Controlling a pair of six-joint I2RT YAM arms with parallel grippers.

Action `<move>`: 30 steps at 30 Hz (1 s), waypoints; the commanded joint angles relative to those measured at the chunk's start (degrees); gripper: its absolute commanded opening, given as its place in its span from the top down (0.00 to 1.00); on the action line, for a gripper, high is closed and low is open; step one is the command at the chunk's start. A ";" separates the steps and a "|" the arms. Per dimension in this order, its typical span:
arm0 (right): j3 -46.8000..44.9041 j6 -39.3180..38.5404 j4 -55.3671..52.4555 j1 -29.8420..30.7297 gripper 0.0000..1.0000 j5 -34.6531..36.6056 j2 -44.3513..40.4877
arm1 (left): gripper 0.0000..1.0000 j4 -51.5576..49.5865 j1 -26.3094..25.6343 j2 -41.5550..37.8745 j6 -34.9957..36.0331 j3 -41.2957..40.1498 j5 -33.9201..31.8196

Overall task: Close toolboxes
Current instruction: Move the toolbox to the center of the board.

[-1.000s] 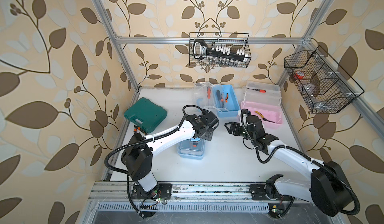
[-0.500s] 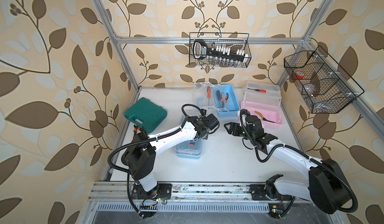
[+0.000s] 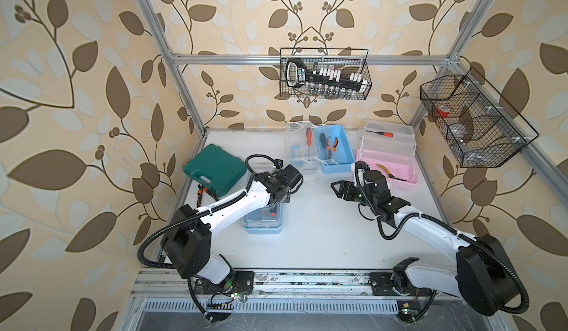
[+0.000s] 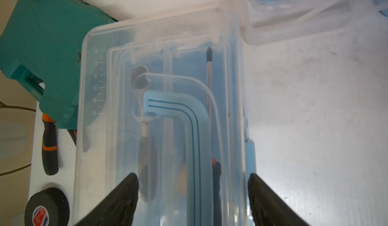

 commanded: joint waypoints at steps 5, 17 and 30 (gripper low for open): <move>-0.08 0.10 1.41 -0.21 0.23 -1.47 2.05 | 0.02 -2.65 4.50 2.02 4.80 -1.59 9.51; 0.37 -0.52 1.87 -0.15 0.22 -3.00 3.11 | 0.01 -16.62 4.34 -8.69 3.54 4.58 4.83; -0.93 0.02 2.70 -0.12 0.22 -4.56 1.59 | 0.01 -15.09 7.60 -16.83 -1.80 -3.03 3.90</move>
